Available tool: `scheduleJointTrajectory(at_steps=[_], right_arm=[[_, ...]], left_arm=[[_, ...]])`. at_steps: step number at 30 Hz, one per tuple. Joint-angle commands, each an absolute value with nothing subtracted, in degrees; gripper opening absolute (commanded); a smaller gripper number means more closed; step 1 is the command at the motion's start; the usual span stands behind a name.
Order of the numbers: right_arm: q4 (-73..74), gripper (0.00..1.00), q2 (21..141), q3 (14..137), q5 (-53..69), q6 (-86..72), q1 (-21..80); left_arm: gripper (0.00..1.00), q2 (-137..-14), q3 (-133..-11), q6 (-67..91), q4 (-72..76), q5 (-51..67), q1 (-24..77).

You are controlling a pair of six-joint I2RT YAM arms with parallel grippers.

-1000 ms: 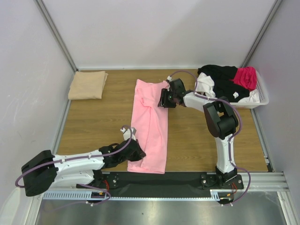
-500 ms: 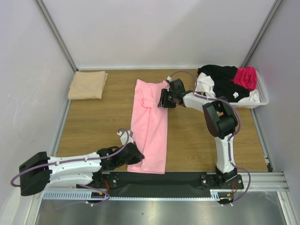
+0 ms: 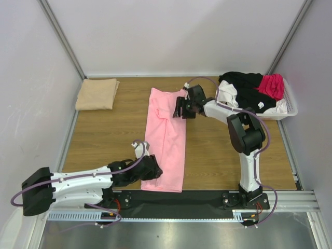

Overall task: Fold and stack the t-shirts
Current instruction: Fold the tshirt

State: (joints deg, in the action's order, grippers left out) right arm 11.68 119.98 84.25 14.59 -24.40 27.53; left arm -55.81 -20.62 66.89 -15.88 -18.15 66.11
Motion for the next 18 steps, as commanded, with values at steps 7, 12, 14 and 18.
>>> scheduleJointTrajectory(at_steps=[7, 12, 14, 18], right_arm=[[16.2, 0.83, 98.1, 81.1, 19.2, -23.6, 25.6], [15.2, 0.91, 87.1, 67.1, 18.1, -29.2, 25.0], [16.0, 0.9, 82.8, 60.1, 18.5, -32.8, 25.7], [14.6, 0.84, 76.4, 48.9, 21.0, -38.6, 28.7]], left_arm=[[0.82, -50.2, -36.7, 53.0, -28.6, -19.9, 56.9], [0.88, -46.7, -34.0, 50.1, -29.1, -10.3, 45.3], [0.88, -45.6, -32.4, 50.0, -29.3, -7.8, 42.6], [0.87, -43.5, -29.0, 51.1, -29.2, -2.9, 39.9]])
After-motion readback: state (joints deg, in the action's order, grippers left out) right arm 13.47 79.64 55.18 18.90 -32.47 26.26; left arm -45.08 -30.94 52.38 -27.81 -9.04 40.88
